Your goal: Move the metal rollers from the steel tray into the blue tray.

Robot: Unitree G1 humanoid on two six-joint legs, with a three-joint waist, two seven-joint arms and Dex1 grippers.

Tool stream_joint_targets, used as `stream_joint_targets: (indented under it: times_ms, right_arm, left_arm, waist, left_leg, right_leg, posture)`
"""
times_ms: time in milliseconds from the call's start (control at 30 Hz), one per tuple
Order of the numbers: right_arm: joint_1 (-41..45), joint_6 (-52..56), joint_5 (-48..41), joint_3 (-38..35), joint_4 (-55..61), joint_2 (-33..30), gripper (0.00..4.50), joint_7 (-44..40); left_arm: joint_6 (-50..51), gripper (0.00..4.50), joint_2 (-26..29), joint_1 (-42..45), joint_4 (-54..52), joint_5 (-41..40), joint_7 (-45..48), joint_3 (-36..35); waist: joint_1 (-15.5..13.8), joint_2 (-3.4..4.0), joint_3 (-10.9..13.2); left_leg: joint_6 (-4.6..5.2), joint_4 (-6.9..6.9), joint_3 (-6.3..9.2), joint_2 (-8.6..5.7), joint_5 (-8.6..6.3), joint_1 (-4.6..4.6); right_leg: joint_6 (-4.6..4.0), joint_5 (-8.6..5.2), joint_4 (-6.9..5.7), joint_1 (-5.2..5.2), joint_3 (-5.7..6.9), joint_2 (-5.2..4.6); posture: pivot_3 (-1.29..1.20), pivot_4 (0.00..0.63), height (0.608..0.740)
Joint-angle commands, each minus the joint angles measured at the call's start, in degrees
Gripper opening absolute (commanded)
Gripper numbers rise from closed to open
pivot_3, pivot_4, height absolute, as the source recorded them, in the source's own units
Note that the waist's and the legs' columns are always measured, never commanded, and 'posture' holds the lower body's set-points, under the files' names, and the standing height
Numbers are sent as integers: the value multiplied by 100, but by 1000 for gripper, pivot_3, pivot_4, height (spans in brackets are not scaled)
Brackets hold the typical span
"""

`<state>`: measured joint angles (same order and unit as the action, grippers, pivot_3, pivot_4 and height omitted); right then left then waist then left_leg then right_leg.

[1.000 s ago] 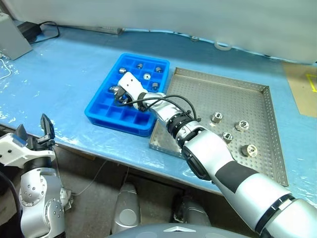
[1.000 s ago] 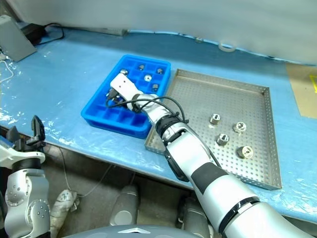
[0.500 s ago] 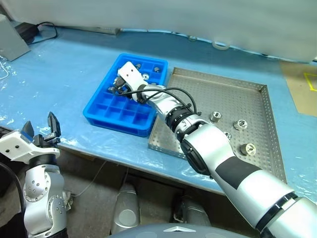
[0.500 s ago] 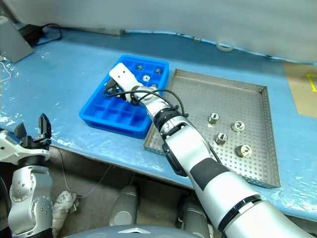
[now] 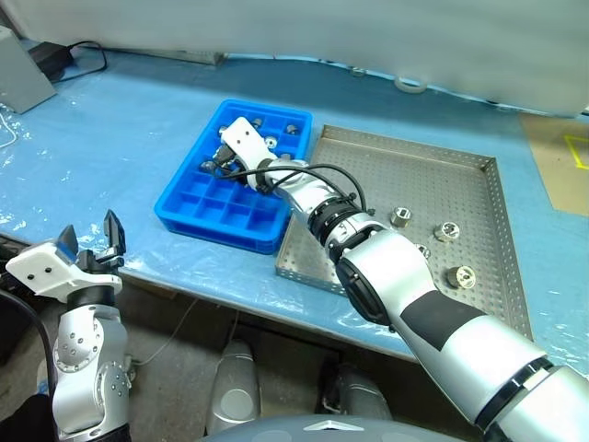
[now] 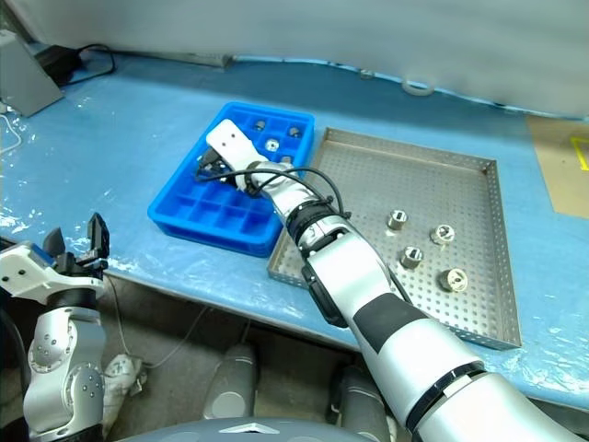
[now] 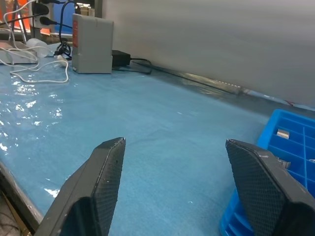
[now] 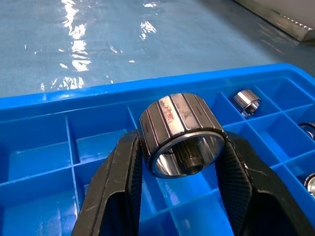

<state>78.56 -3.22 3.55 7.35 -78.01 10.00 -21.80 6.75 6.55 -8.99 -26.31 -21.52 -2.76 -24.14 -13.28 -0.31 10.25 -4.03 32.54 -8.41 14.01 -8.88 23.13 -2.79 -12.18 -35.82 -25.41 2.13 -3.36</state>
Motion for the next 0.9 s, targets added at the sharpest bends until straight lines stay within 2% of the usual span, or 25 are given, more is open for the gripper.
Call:
stream_joint_targets:
  times_ms: [33,900]
  right_arm:
    - [437,2,38,-134,68,913,1733,61]
    - [133,259,511,-292,-12,525,1733,542]
  left_arm:
    - [-62,3547,22,24,-90,28,55,16]
    - [-18,3547,60,114,-5,47,140,141]
  waist:
    - [0,0,0]
    - [20,0,0]
  left_leg:
    - [0,0,0,0,0,0]
    - [0,14,0,0,0,0]
  right_leg:
    - [0,0,-1,0,0,0]
    - [0,0,-13,0,-1,-1]
  posture:
    - [451,150,740]
    - [427,150,740]
